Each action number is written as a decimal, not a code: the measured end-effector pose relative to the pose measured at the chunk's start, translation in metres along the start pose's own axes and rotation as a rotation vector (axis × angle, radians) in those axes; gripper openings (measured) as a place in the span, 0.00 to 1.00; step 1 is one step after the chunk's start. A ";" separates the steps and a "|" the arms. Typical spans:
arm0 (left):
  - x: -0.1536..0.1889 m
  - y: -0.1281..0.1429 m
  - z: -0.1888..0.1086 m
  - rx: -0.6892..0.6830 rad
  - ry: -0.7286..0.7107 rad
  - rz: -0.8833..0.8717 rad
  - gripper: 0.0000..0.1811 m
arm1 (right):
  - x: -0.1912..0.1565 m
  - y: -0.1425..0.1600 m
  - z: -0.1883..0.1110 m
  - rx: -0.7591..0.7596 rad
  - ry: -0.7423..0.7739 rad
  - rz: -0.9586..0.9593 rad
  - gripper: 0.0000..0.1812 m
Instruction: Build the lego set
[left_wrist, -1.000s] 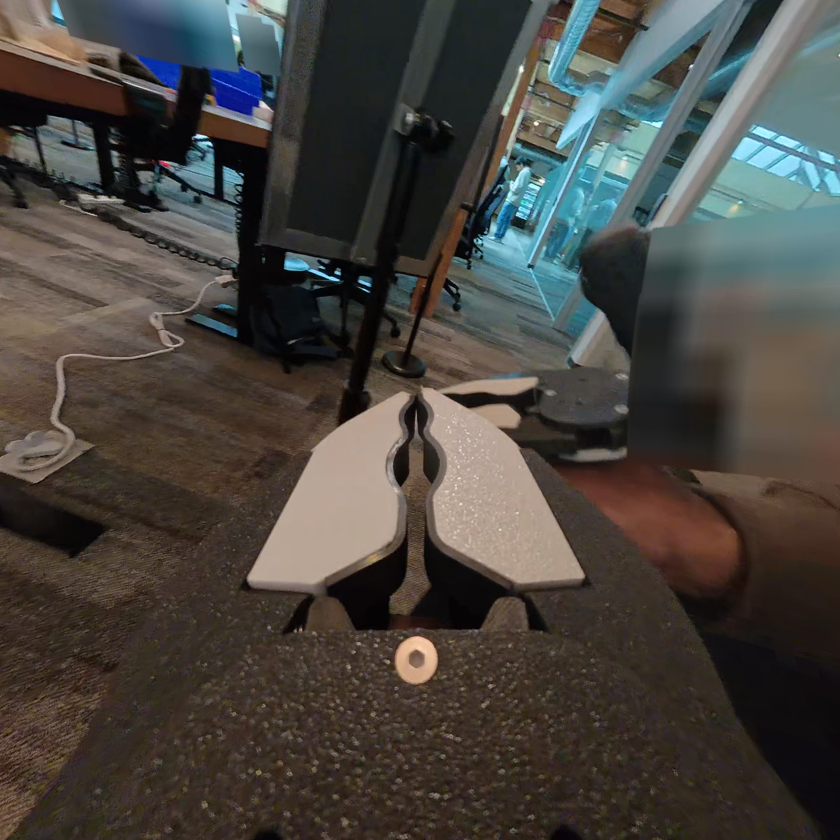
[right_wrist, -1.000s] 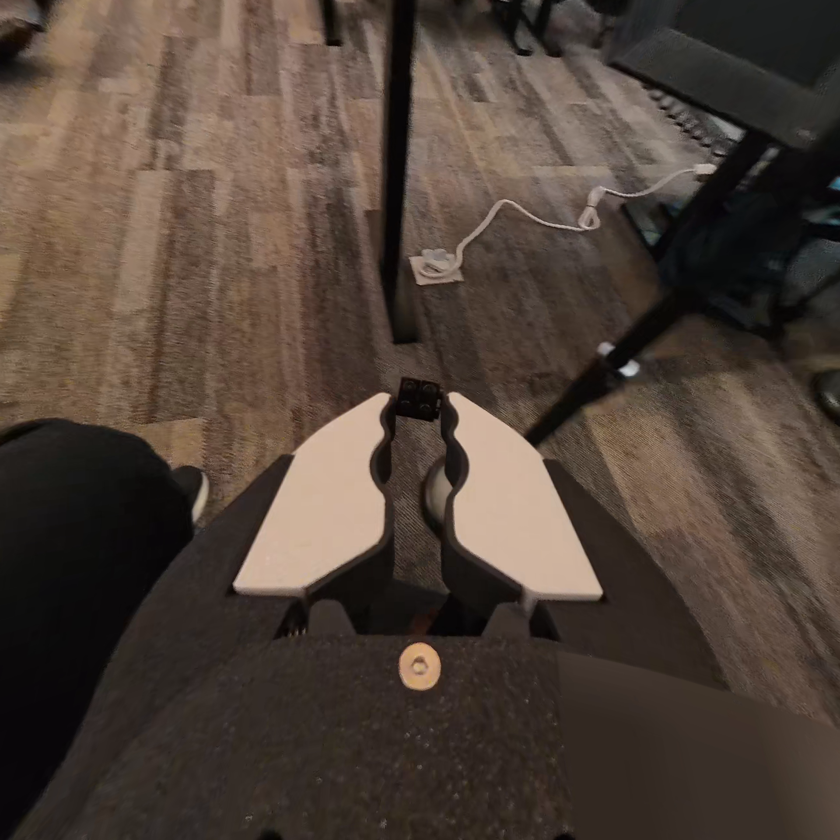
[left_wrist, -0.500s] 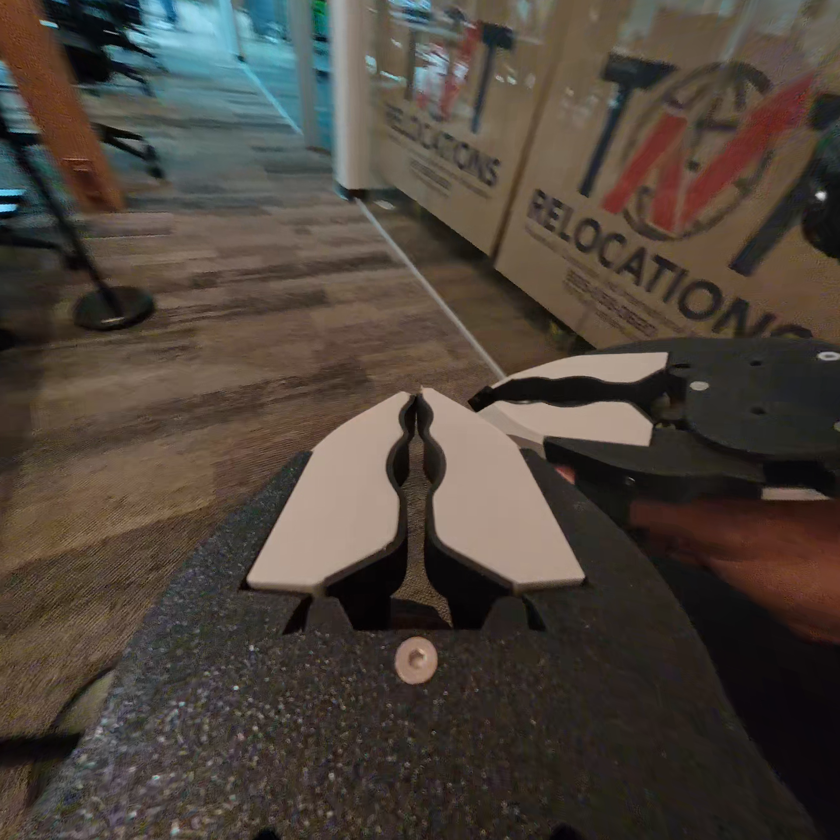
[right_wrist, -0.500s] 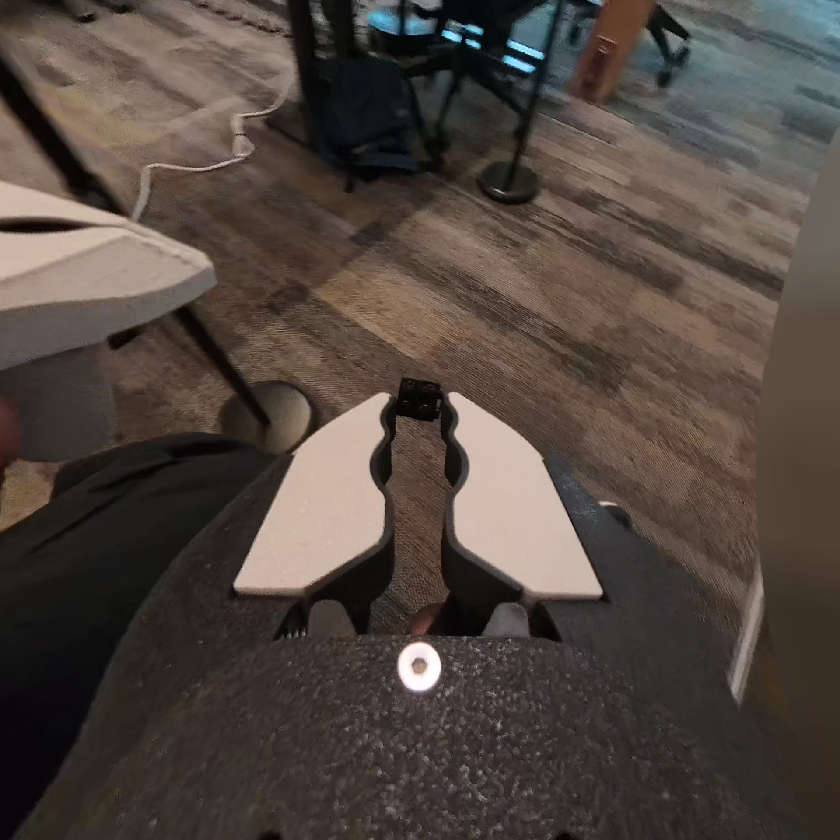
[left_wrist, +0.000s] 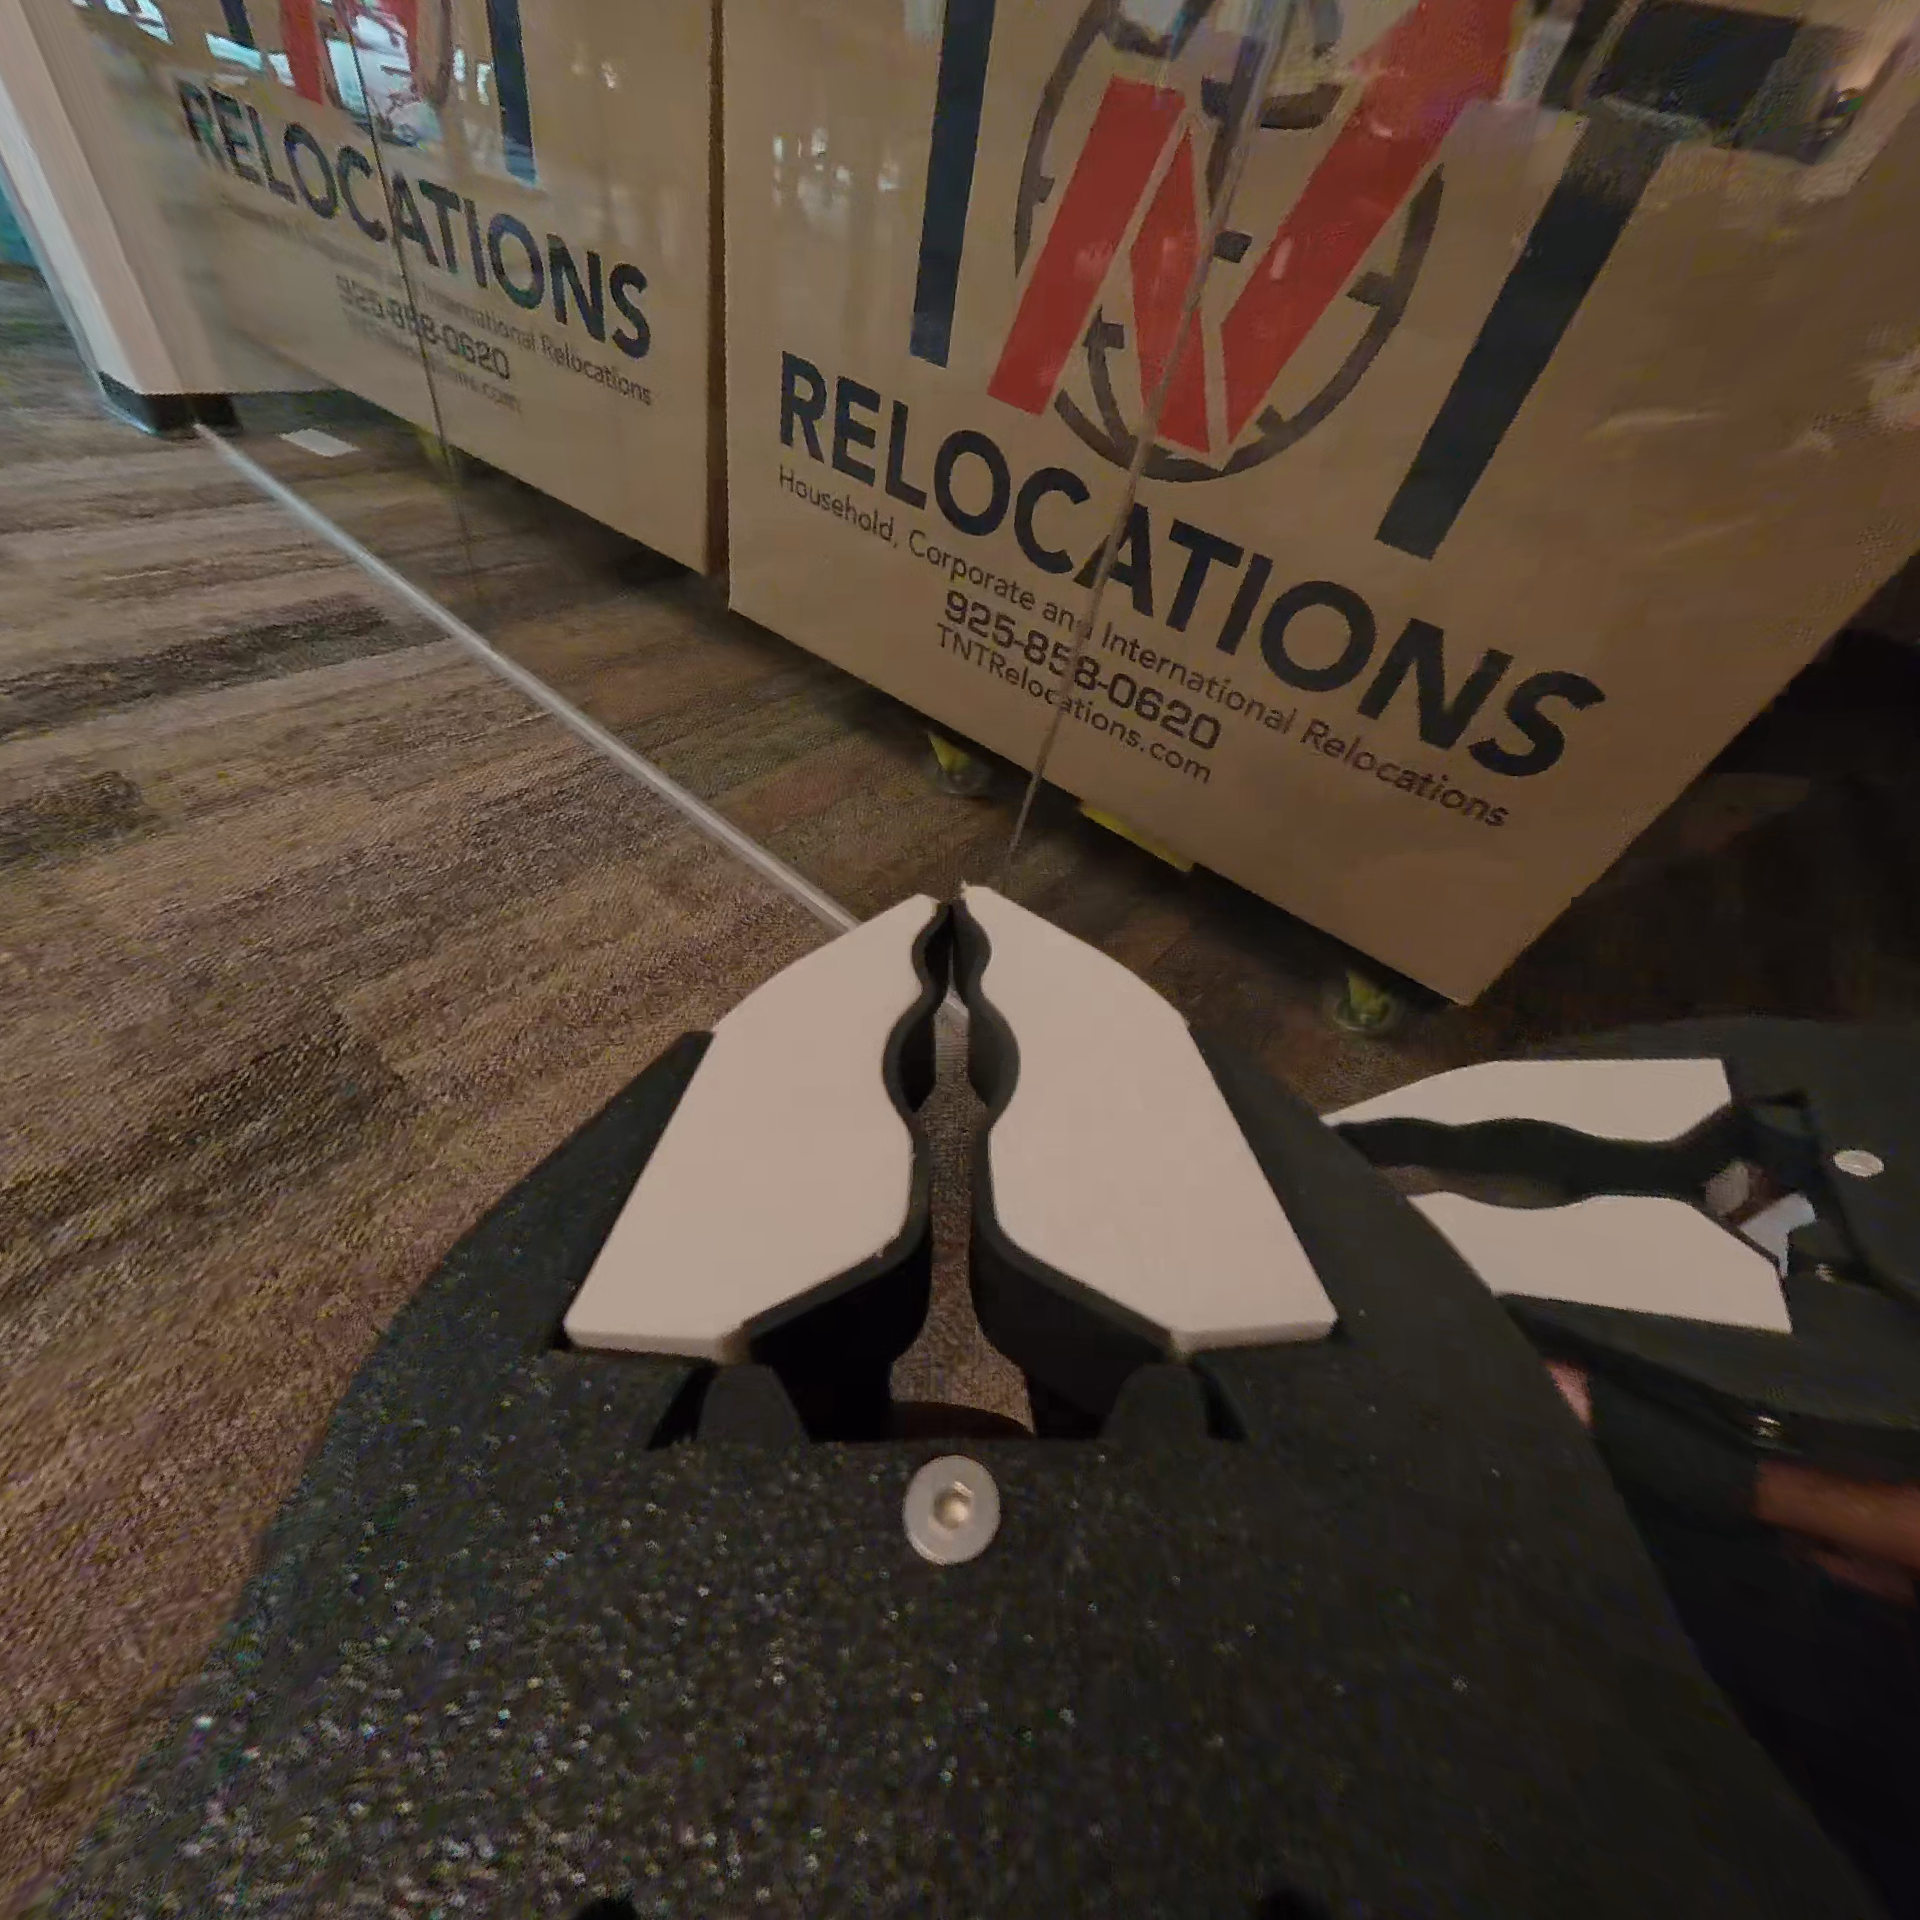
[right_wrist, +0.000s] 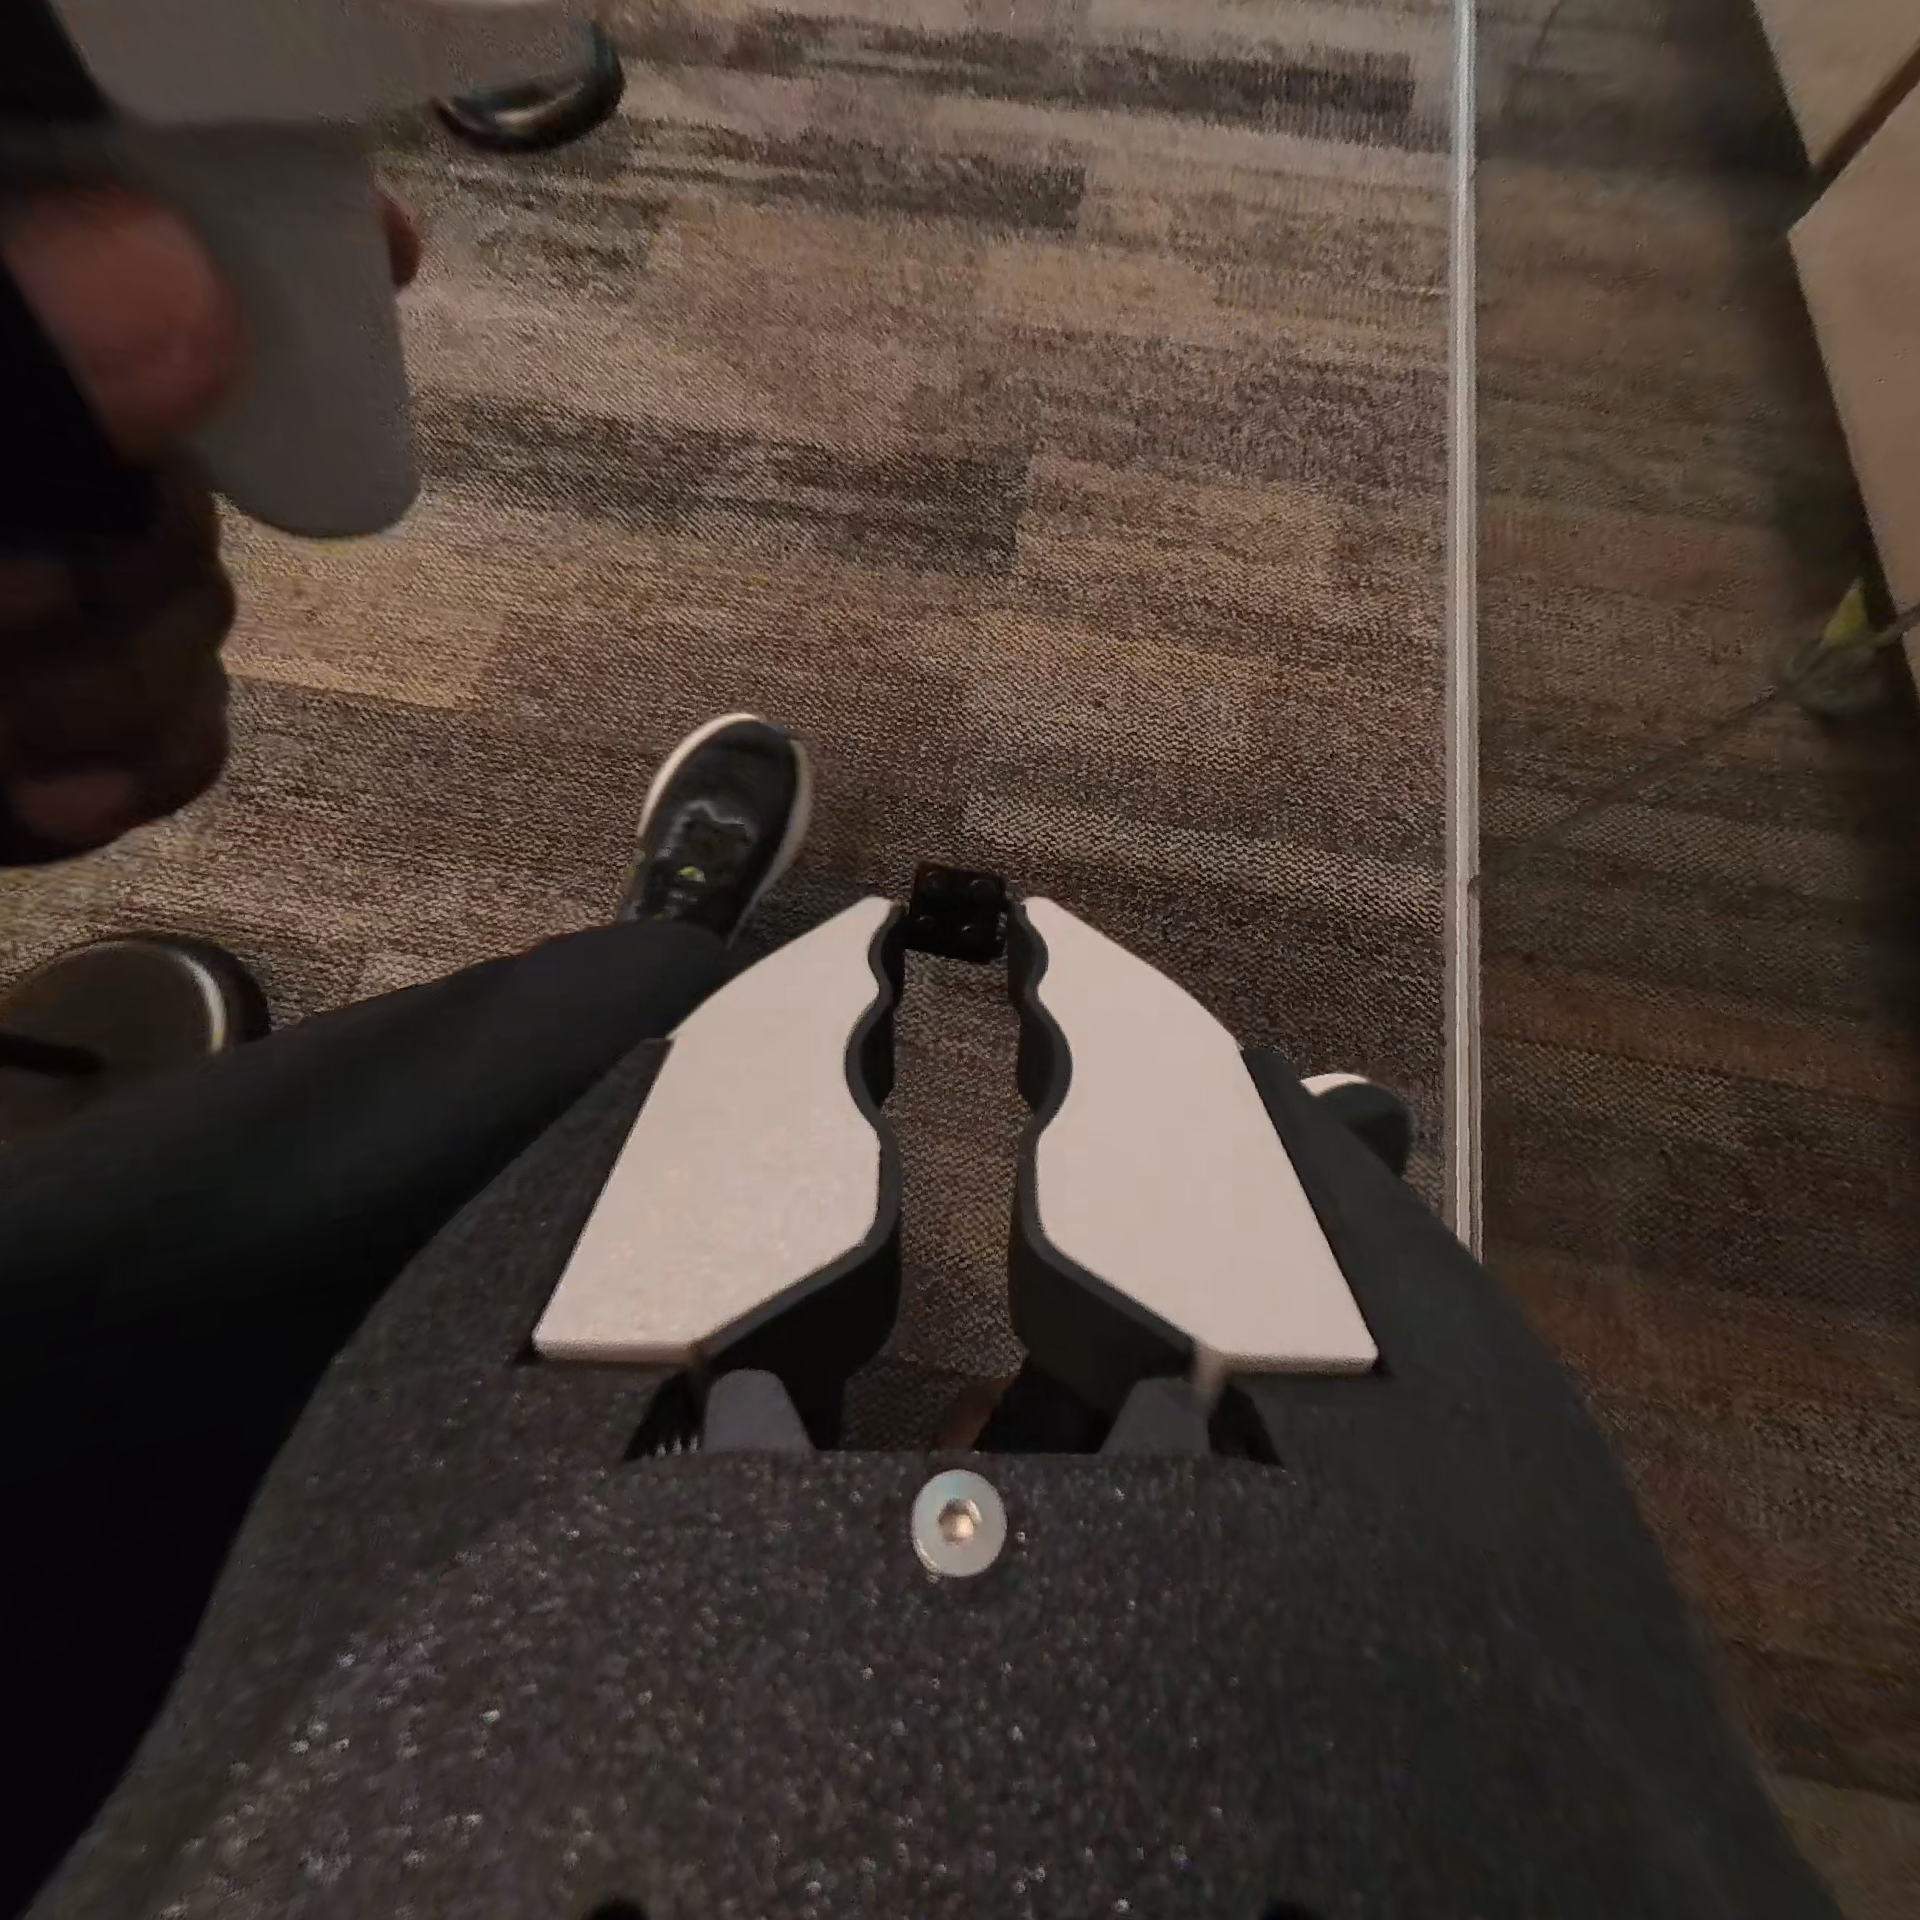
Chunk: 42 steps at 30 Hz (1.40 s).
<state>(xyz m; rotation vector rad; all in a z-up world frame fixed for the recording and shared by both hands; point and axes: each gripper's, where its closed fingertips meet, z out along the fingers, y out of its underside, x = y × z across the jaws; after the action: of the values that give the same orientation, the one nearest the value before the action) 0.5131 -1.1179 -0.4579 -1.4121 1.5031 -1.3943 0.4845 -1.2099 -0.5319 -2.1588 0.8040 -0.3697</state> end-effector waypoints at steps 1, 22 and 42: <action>-0.011 -0.001 0.009 -0.001 -0.006 0.007 0.00 | 0.002 -0.004 0.013 -0.006 -0.015 -0.001 0.10; -0.193 -0.172 -0.145 0.175 -0.627 -0.016 0.00 | -0.168 -0.346 0.060 0.303 -0.456 -0.390 0.10; -0.480 -0.078 -0.148 0.141 -0.976 -0.156 0.00 | -0.314 -0.335 0.321 0.088 -0.776 -0.500 0.10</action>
<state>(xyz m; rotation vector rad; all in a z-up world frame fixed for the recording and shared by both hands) 0.5002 -0.6103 -0.4472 -1.7577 0.6553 -0.6570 0.5491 -0.6552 -0.4844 -2.1436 -0.1837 0.1953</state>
